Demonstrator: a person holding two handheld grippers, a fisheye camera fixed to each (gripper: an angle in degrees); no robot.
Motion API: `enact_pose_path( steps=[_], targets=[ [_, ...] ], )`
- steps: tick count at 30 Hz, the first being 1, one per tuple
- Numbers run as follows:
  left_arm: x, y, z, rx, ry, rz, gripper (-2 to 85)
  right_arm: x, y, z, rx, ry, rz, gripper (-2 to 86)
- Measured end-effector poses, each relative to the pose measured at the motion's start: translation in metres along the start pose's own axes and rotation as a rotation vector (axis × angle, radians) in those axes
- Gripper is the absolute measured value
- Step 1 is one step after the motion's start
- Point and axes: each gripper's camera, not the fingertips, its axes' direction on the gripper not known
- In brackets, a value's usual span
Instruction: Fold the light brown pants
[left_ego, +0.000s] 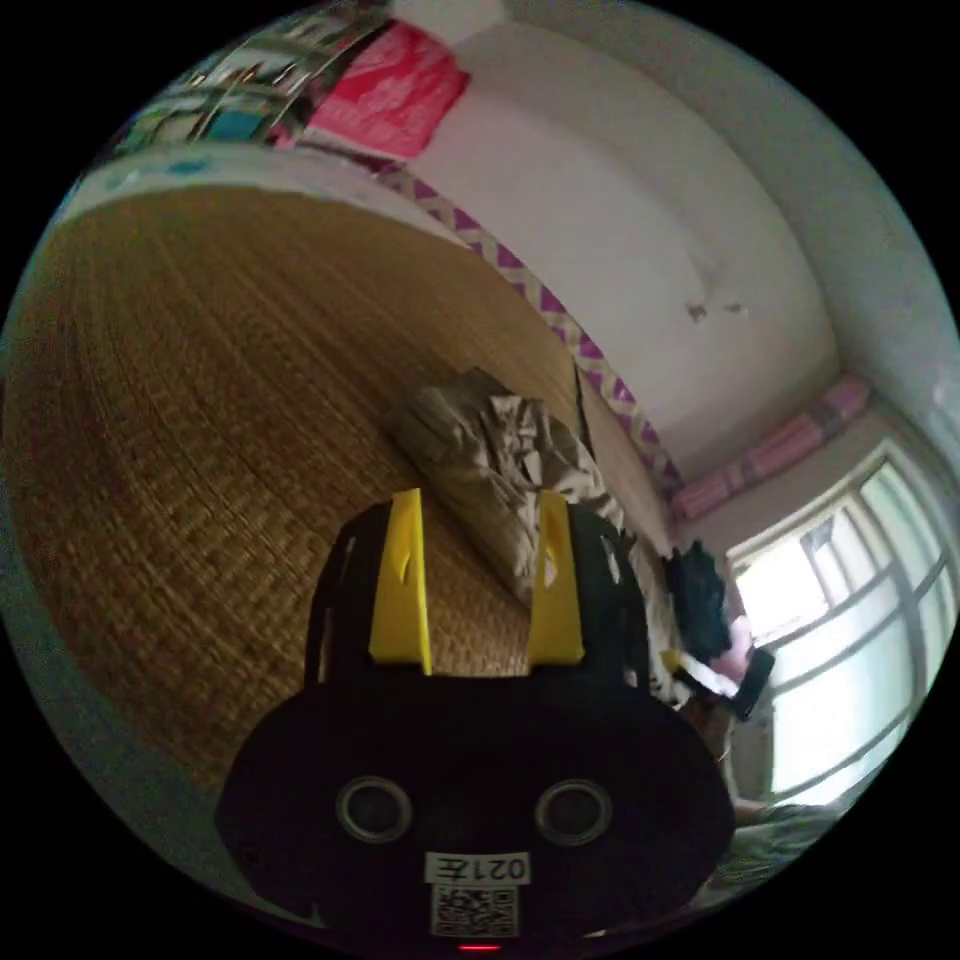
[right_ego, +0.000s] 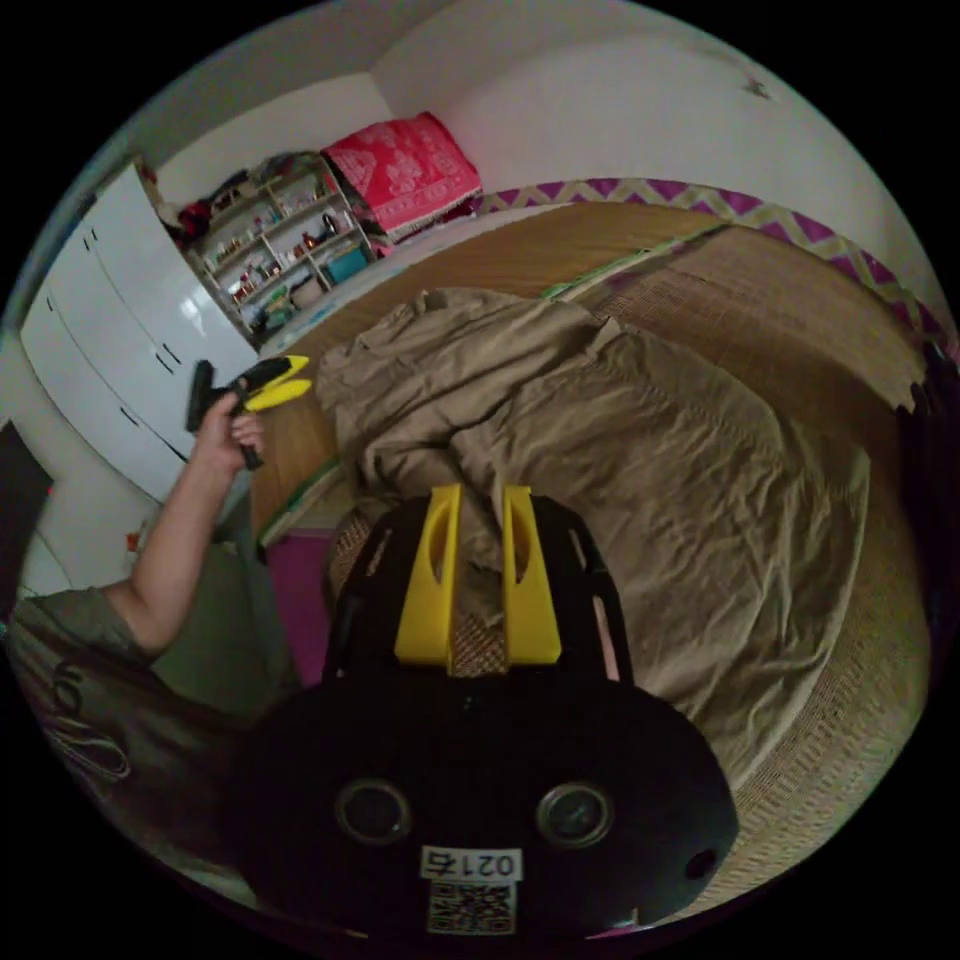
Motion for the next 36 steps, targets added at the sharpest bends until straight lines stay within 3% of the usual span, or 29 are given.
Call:
enact_pose_path(
  steps=[5,9,11,20,25,31,36],
  targets=[
    [0.000,-0.011,0.038,-0.040,0.035,-0.104,14.7,0.027,0.039,-0.042,0.071,-0.085,0.059,6.3],
    [0.012,0.002,0.065,-0.028,0.018,-0.182,4.8,0.050,0.076,-0.072,0.121,-0.114,0.105,4.9],
    [0.037,0.009,0.064,0.012,-0.015,-0.119,3.6,0.059,0.093,-0.087,0.139,-0.119,0.117,3.7],
    [0.339,0.118,0.076,0.151,-0.120,0.640,2.8,0.108,0.176,-0.168,0.248,-0.065,0.211,0.3],
    [0.493,0.255,0.166,0.091,-0.136,1.026,3.5,0.136,0.219,-0.193,0.340,-0.094,0.292,-0.2],
    [0.543,0.425,0.329,-0.205,-0.203,1.276,3.6,0.169,0.257,-0.202,0.382,-0.129,0.380,-0.4],
    [0.546,0.483,0.346,-0.023,-0.232,1.325,3.5,0.184,0.269,-0.207,0.381,-0.138,0.396,-0.3]
  ],
)
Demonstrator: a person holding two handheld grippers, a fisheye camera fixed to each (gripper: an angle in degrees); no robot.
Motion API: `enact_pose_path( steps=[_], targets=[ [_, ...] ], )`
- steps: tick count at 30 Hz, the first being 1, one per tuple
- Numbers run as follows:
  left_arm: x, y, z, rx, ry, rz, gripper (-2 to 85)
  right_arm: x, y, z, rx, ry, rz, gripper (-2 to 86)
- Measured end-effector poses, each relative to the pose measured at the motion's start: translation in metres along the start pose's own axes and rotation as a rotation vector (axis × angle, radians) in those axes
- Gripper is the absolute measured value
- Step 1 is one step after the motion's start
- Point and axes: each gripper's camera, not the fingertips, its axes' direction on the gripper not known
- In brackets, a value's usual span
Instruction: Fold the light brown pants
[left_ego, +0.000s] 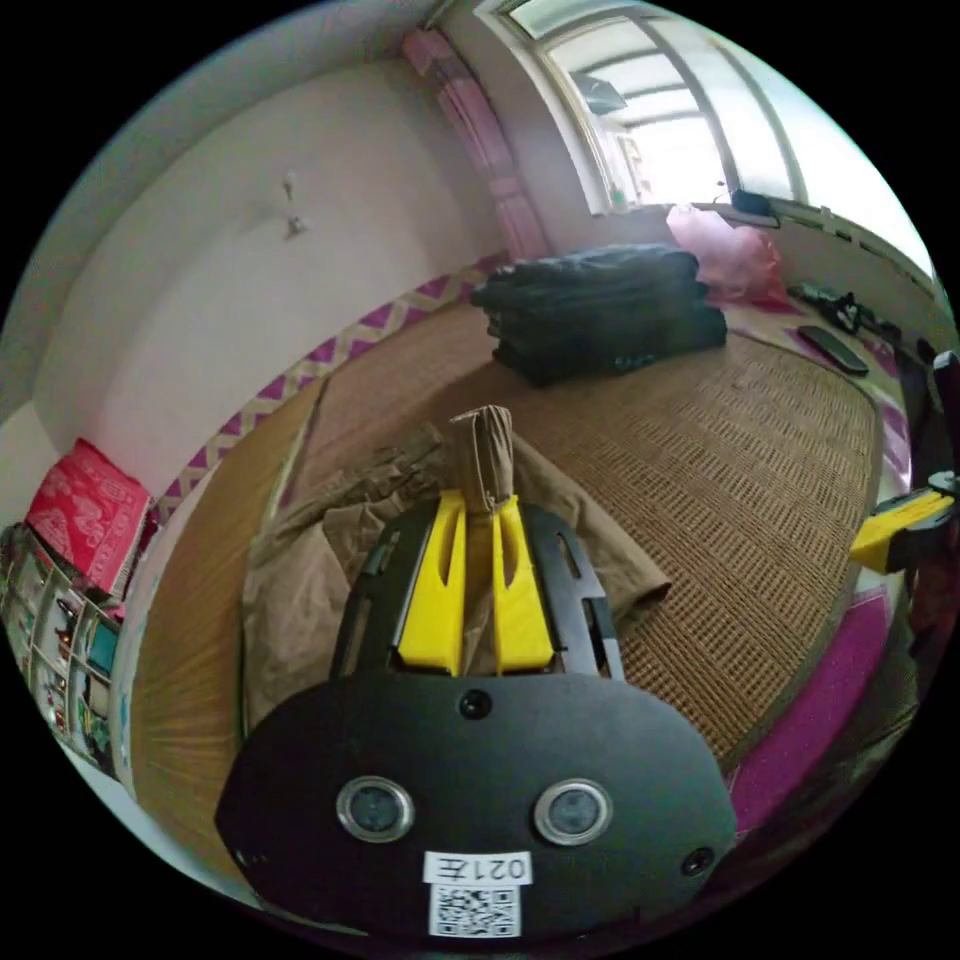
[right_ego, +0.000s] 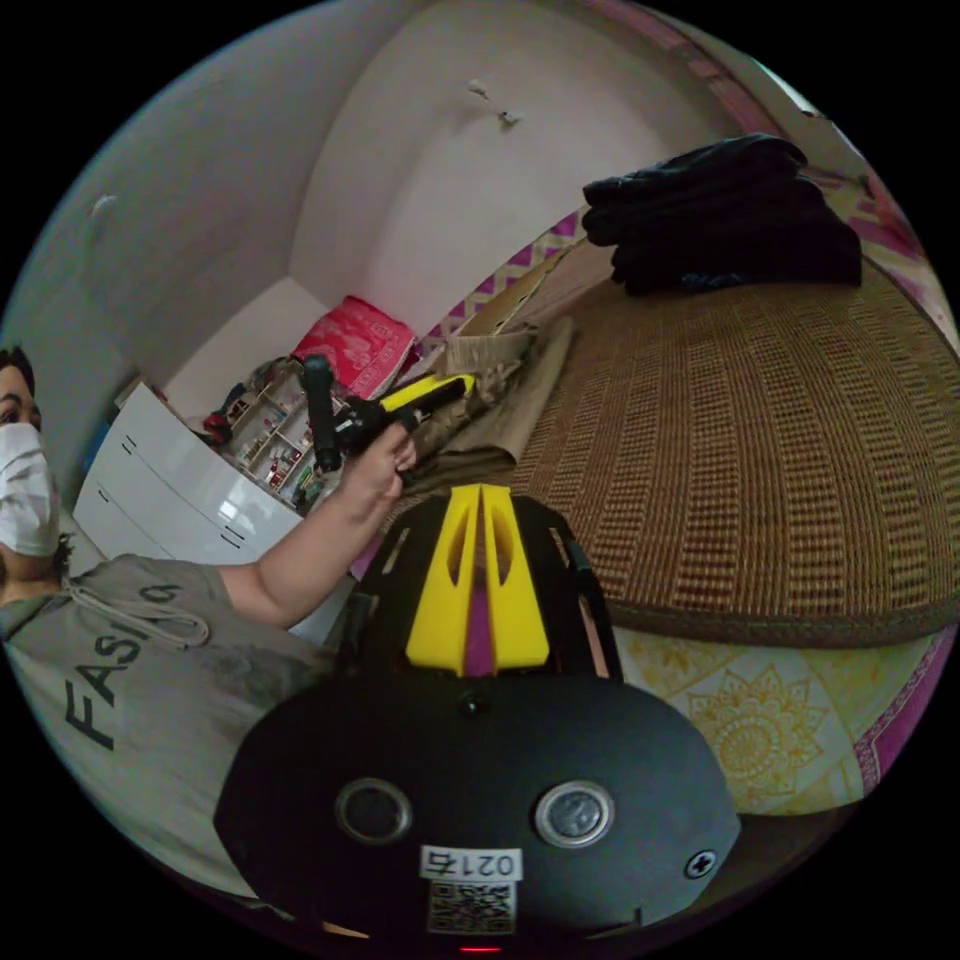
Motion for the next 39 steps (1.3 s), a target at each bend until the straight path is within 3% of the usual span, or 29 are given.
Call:
enact_pose_path(
  steps=[2,4,6,11,16,18,21,22,24,26,30,35,39],
  targets=[
    [0.020,-0.003,0.014,-0.049,0.036,0.078,3.9,0.004,-0.002,0.000,0.003,0.011,-0.001,0.0],
    [0.049,0.000,0.053,-0.233,0.086,0.172,5.1,0.007,-0.012,0.007,-0.005,0.015,-0.010,0.8],
    [0.057,0.002,0.049,-0.157,0.034,0.171,6.0,0.006,-0.026,0.016,-0.014,0.024,-0.035,2.4],
    [0.055,0.002,0.046,-0.090,0.109,0.218,7.2,-0.011,-0.088,0.059,-0.046,0.071,-0.160,5.1],
    [-0.017,0.013,0.027,0.013,0.333,-0.015,0.7,-0.032,-0.176,0.136,-0.077,0.106,-0.259,2.3],
    [-0.047,0.020,0.020,0.003,0.295,-0.084,-0.1,-0.036,-0.194,0.169,-0.122,0.138,-0.293,1.5],
    [-0.106,0.037,0.012,-0.041,0.107,-0.203,-0.1,-0.019,-0.195,0.241,-0.416,0.323,-0.293,0.6],
    [-0.134,0.046,0.012,-0.073,0.028,-0.259,0.2,-0.019,-0.188,0.236,-0.326,0.315,-0.355,0.5],
    [-0.177,0.061,0.019,-0.107,-0.018,-0.355,1.3,-0.017,-0.191,0.233,-0.332,0.314,-0.314,0.8],
    [-0.221,0.077,0.034,-0.156,0.051,-0.460,4.3,-0.021,-0.200,0.231,-0.342,0.321,-0.293,2.0],
    [-0.303,0.110,0.074,-0.164,0.354,-0.674,12.0,-0.009,-0.231,0.197,-0.157,0.384,-0.191,9.5],
    [-0.349,0.127,0.116,-0.201,0.566,-0.748,15.2,0.049,-0.266,0.219,-0.316,0.282,0.018,14.1],
    [-0.358,0.124,0.153,-0.375,0.628,-0.715,13.0,0.065,-0.285,0.243,-0.348,0.154,0.107,13.6]
  ],
)
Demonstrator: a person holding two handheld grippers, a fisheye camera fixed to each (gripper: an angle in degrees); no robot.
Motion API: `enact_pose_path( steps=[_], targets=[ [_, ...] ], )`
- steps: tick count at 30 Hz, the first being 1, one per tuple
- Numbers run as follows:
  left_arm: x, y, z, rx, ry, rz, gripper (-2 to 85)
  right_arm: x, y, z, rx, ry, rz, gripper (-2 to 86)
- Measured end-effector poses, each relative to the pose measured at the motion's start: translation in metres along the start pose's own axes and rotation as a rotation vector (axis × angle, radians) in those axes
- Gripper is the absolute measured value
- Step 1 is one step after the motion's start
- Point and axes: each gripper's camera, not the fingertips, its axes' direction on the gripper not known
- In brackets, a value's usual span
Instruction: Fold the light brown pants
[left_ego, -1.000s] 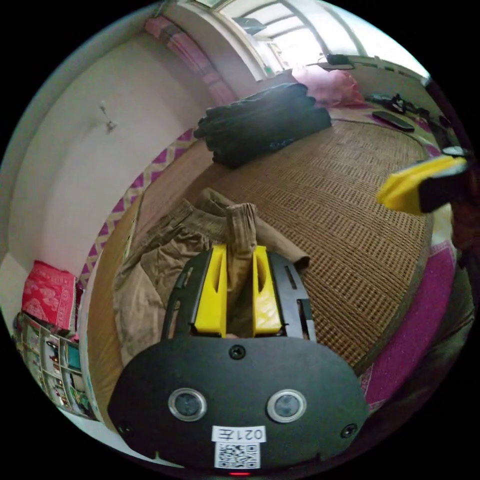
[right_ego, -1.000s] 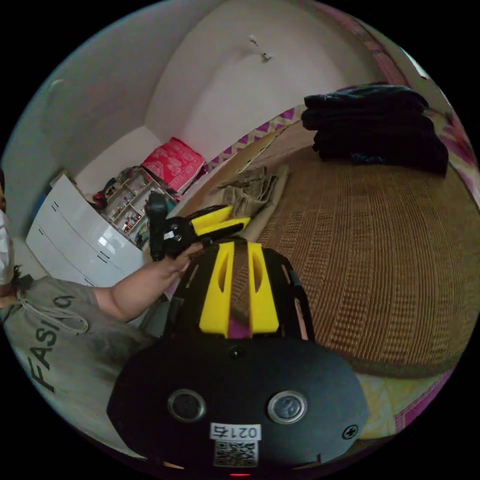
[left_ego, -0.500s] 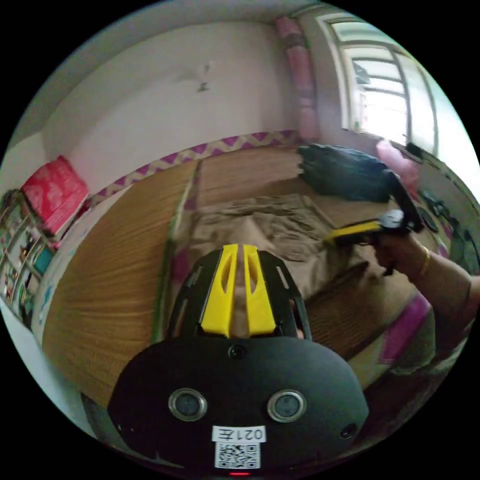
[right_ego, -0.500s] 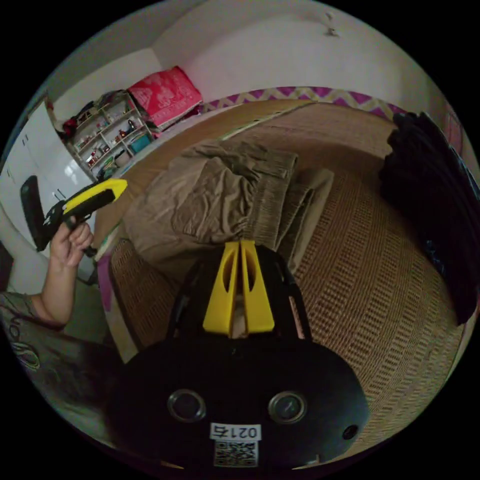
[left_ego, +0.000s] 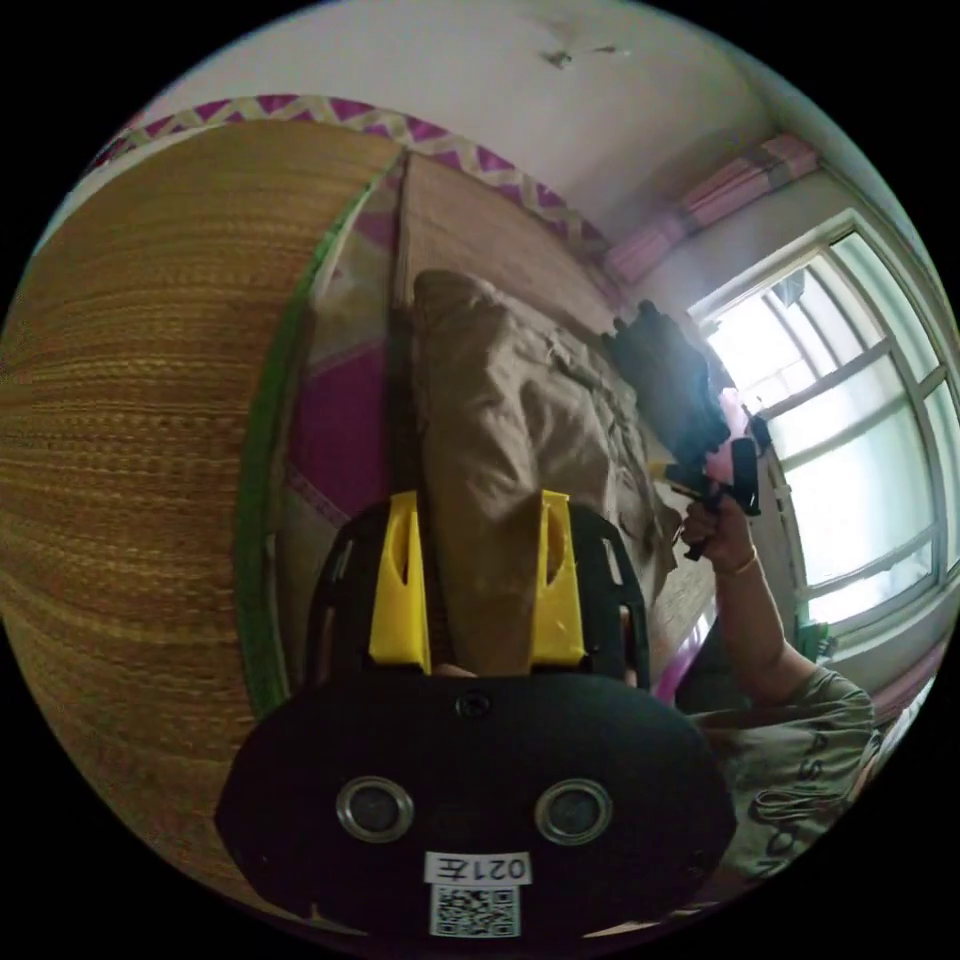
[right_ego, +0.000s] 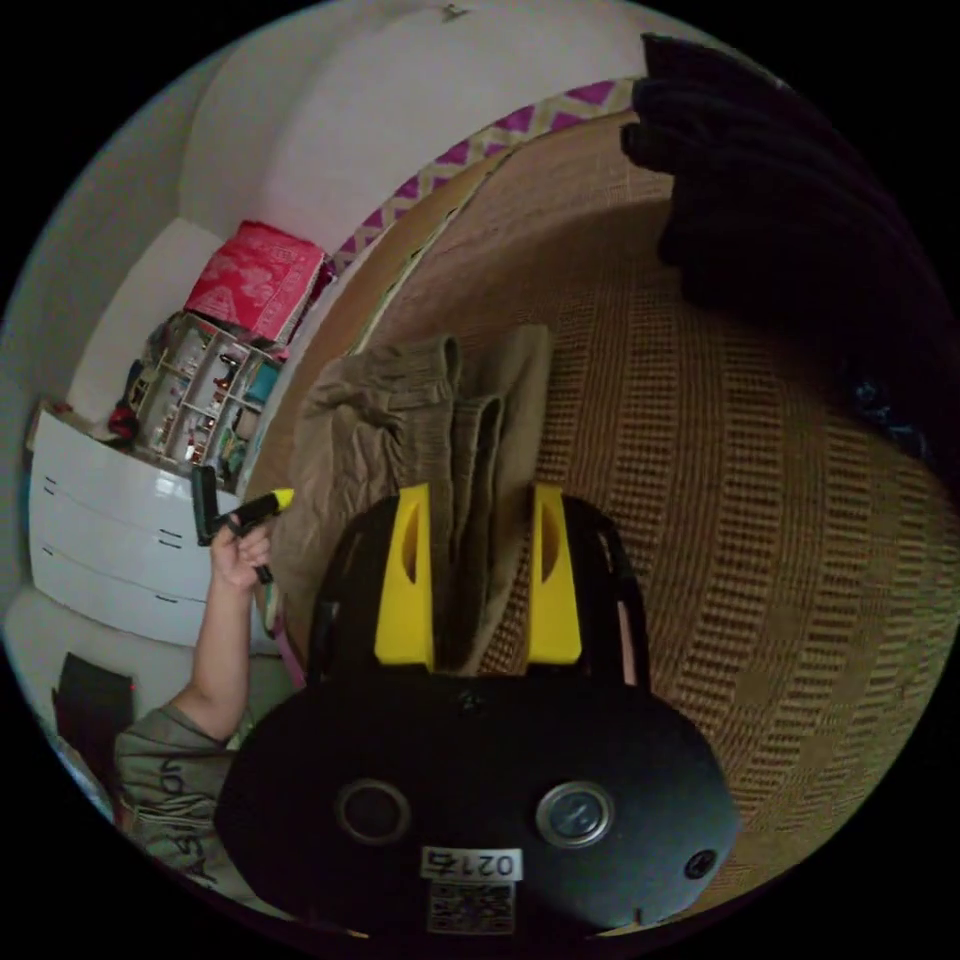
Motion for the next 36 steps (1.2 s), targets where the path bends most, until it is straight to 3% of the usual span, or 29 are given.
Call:
enact_pose_path(
  steps=[8,14,21,25,29,32,36],
  targets=[
    [0.006,-0.007,-0.026,0.007,-0.157,0.134,2.5,-0.037,-0.028,0.014,-0.059,0.031,-0.125,5.9],
    [0.002,-0.002,-0.120,0.177,-0.205,0.182,1.1,-0.149,-0.062,0.000,-0.016,0.131,-0.398,5.6],
    [-0.091,-0.026,-0.270,0.423,-0.373,0.004,1.3,-0.320,-0.187,0.089,0.024,0.064,-0.605,5.9],
    [-0.166,-0.023,-0.303,0.609,-0.436,-0.228,5.5,-0.386,-0.217,0.153,0.104,0.206,-0.626,6.0],
    [-0.202,0.013,-0.303,0.567,-0.538,-0.324,5.5,-0.376,-0.184,0.170,0.092,0.322,-0.664,5.5],
    [-0.193,0.055,-0.306,0.641,-0.626,-0.273,2.9,-0.339,-0.134,0.159,0.025,0.315,-0.732,6.2],
    [-0.154,0.090,-0.288,0.534,-0.595,-0.110,0.2,-0.280,-0.047,0.112,0.017,0.310,-0.780,6.6]
  ],
)
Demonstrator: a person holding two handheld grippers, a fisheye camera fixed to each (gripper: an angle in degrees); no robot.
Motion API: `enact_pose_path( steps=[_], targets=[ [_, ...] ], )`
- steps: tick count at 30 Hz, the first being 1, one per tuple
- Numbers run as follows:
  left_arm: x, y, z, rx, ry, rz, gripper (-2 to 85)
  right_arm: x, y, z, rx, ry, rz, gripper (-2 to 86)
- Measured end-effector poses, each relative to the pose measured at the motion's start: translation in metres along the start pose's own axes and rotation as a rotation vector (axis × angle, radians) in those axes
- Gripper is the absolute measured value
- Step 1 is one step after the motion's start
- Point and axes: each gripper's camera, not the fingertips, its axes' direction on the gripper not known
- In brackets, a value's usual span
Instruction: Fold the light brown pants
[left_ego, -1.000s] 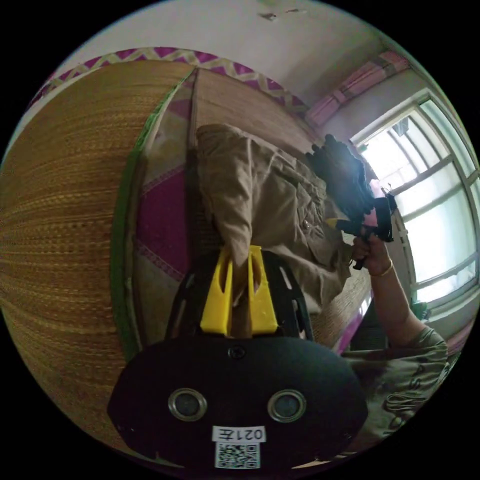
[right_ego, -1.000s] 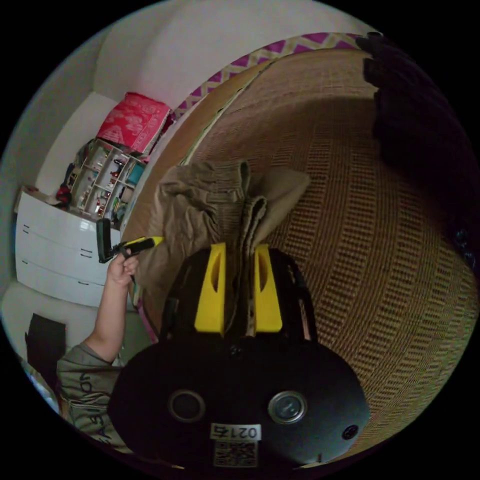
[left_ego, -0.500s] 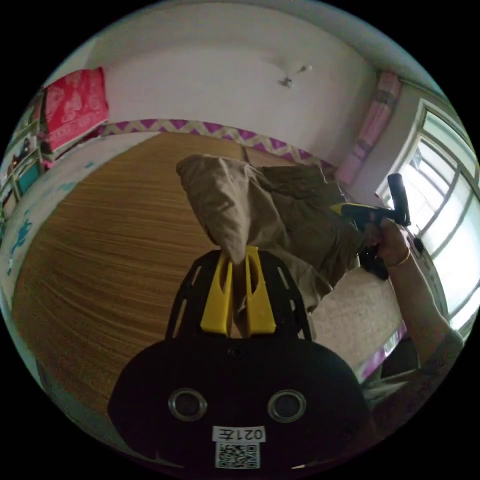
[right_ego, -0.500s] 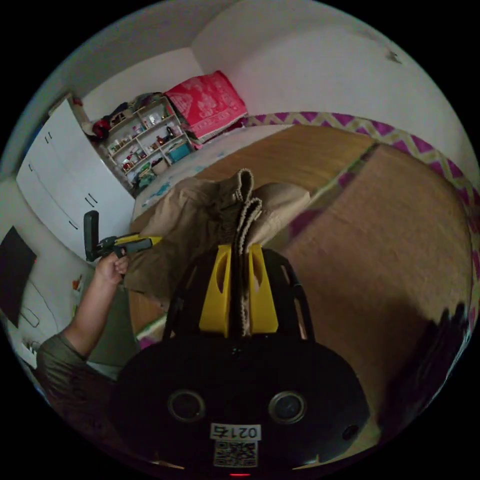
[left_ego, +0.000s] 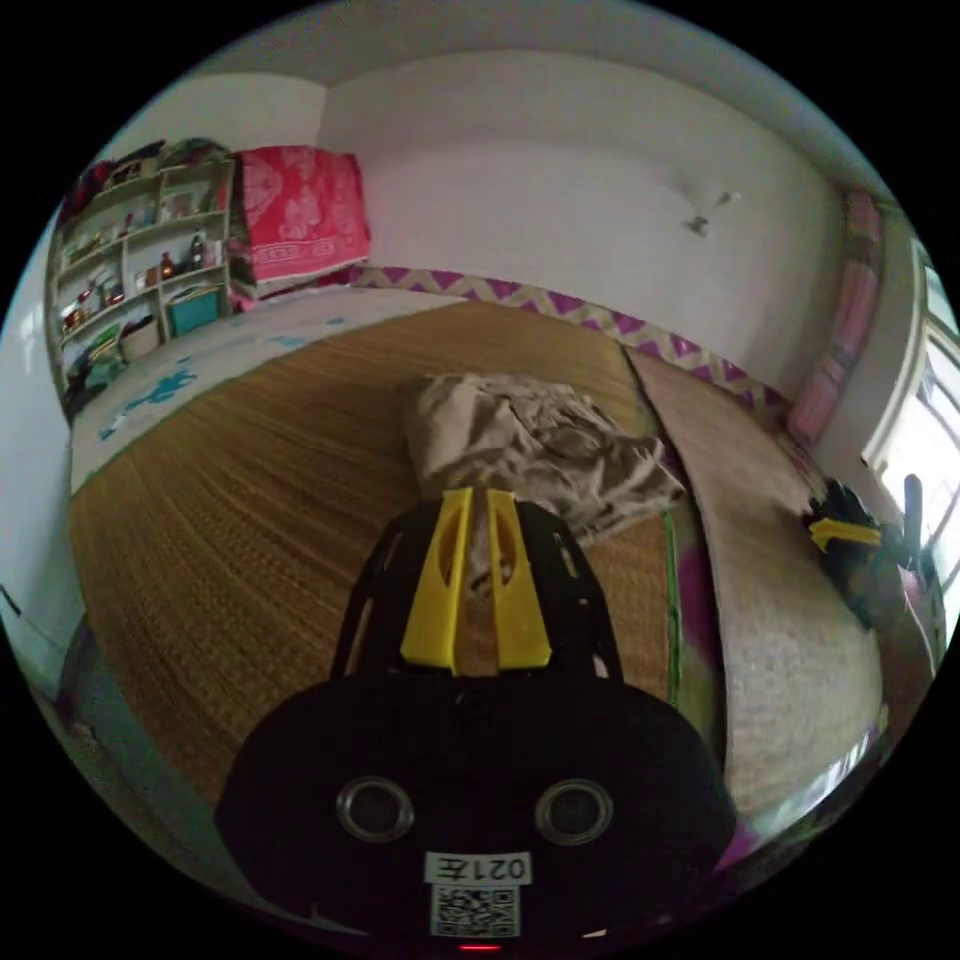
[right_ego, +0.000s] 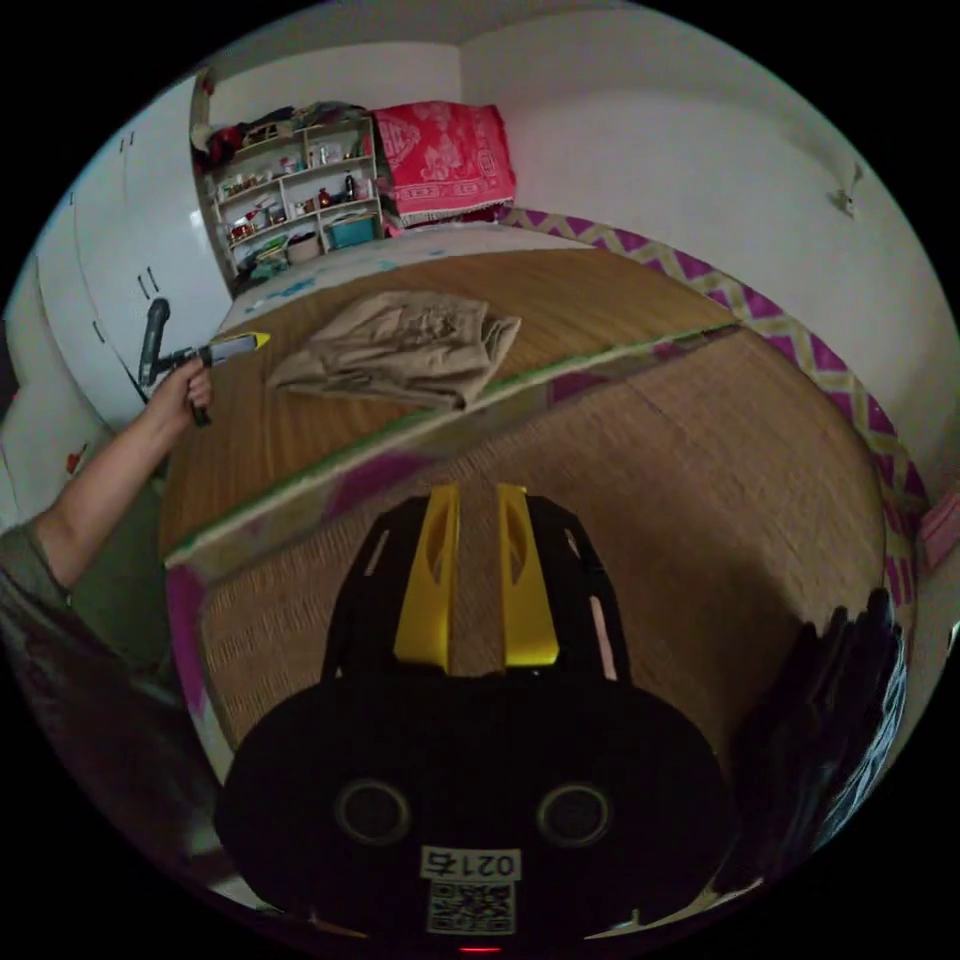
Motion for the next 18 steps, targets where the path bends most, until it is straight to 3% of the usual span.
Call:
enact_pose_path(
  steps=[5,10,13,18],
  targets=[
    [0.058,0.053,-0.023,-0.066,0.191,0.141,-0.4,0.012,0.110,-0.075,0.130,0.100,0.088,7.3],
    [0.114,0.109,-0.036,-0.096,0.182,0.273,0.2,0.033,0.192,-0.142,0.249,0.518,0.121,10.1],
    [0.137,0.122,-0.051,-0.072,0.210,0.279,-0.7,0.042,0.200,-0.161,0.241,0.685,0.079,11.1],
    [0.166,0.135,-0.066,-0.067,0.294,0.253,-0.9,0.058,0.171,-0.152,0.151,0.700,-0.021,13.8]
  ],
)
